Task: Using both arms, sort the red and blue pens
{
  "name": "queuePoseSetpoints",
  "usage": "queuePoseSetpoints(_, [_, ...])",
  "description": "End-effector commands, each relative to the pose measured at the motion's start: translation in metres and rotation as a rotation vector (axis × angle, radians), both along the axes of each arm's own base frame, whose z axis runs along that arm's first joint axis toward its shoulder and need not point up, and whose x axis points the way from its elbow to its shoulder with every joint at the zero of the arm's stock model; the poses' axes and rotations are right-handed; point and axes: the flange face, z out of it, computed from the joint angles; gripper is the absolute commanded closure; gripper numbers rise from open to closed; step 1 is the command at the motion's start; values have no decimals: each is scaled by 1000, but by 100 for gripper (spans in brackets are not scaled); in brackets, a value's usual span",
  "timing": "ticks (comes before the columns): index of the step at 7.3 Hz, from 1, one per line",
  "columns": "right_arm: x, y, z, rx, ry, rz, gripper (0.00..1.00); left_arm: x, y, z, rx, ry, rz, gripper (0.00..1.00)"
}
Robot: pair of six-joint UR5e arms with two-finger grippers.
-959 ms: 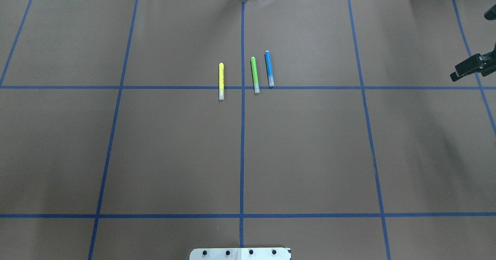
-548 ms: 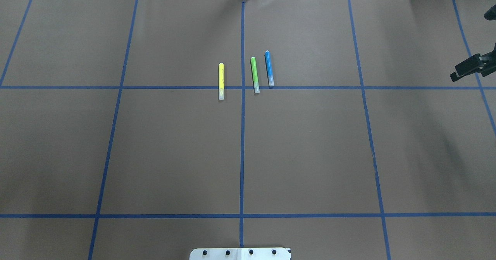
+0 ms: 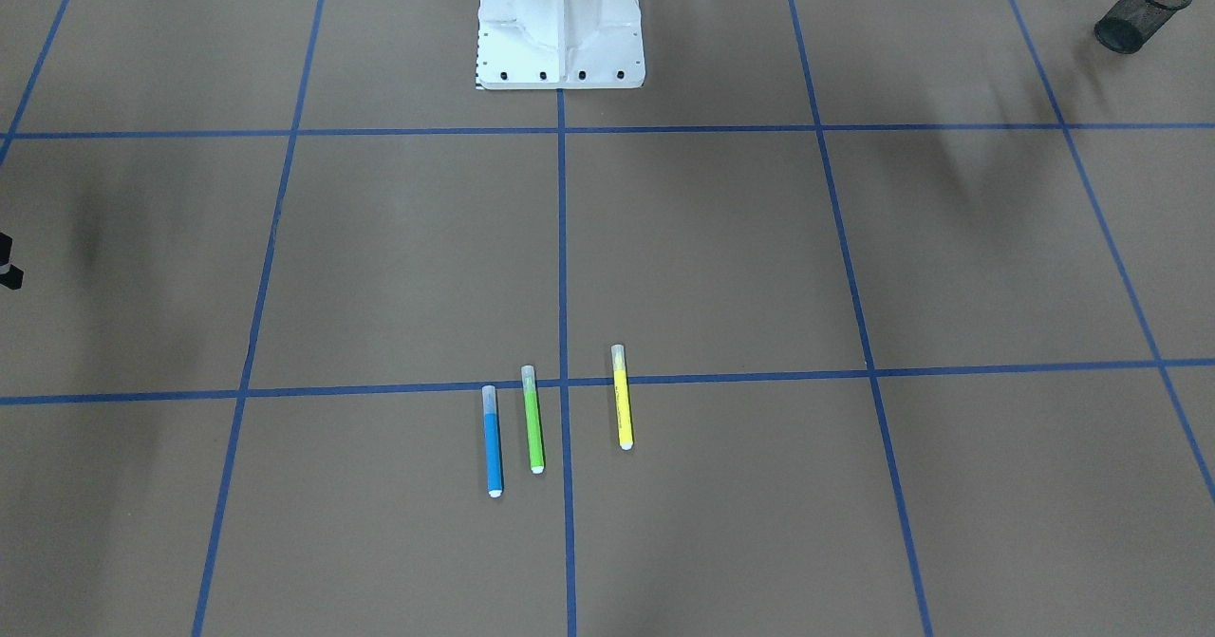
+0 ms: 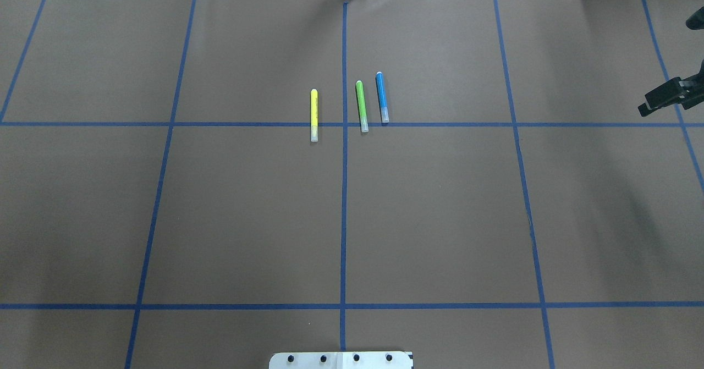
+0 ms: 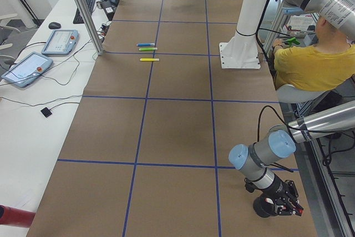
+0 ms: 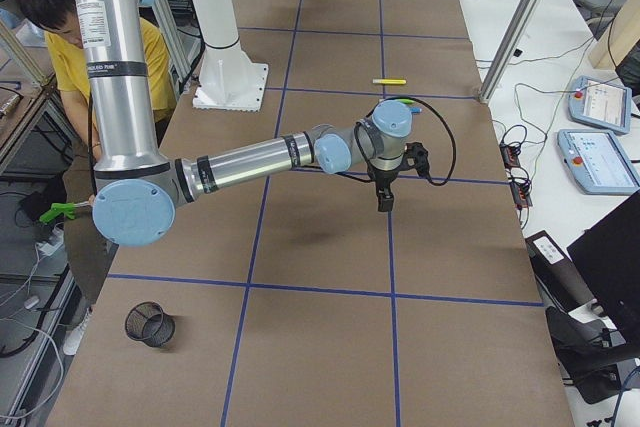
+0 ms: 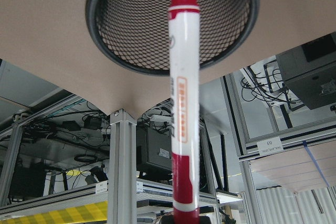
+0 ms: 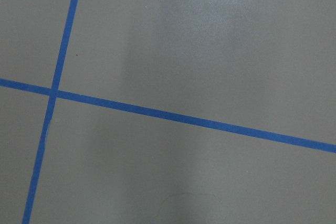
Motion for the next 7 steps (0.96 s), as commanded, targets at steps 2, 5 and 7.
queuePoseSetpoints(2, [0,0,0,-1,0,0,1,2,-2,0,2,6,-3,79])
queuePoseSetpoints(5, [0,1,0,-1,0,0,1,2,-1,0,1,7,-4,0])
queuePoseSetpoints(7, [0,1,0,0,0,-1,1,2,-2,0,3,8,-4,0])
